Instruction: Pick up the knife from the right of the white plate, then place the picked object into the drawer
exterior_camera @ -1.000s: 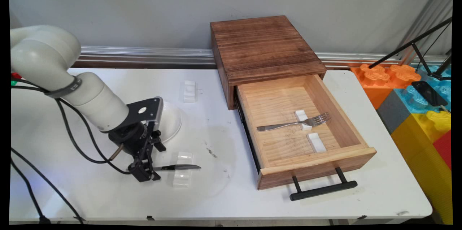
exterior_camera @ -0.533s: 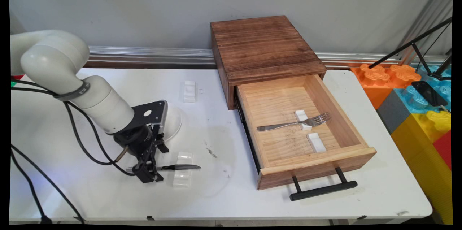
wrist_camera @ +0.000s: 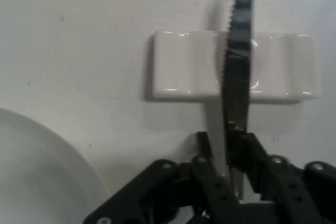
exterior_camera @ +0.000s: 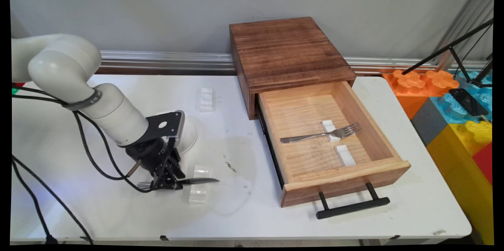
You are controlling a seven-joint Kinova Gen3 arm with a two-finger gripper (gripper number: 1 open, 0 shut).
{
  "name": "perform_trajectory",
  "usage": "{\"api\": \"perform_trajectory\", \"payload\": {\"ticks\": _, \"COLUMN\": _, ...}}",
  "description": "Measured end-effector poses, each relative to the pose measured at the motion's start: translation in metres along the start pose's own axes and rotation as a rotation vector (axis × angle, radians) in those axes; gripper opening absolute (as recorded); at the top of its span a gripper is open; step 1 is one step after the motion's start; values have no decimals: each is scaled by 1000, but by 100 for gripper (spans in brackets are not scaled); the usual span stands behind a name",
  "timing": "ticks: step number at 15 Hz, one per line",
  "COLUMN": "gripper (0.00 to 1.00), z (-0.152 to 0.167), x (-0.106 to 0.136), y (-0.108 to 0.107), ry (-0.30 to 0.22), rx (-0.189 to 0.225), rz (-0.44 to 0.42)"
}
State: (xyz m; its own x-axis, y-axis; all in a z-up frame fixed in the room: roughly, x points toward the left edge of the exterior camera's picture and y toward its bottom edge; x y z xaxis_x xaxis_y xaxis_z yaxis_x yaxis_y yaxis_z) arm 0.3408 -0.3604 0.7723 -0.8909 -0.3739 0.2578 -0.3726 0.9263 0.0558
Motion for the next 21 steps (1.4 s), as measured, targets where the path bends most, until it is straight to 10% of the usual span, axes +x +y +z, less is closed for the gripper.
{"api": "perform_trajectory", "payload": {"ticks": 10, "gripper": 0, "z": -21, "x": 4, "y": -2, "ry": -4, "rx": -7, "rz": 17}}
{"api": "perform_trajectory", "payload": {"ticks": 21, "gripper": 0, "z": -113, "x": 38, "y": -4, "ry": -4, "rx": -14, "rz": -23}}
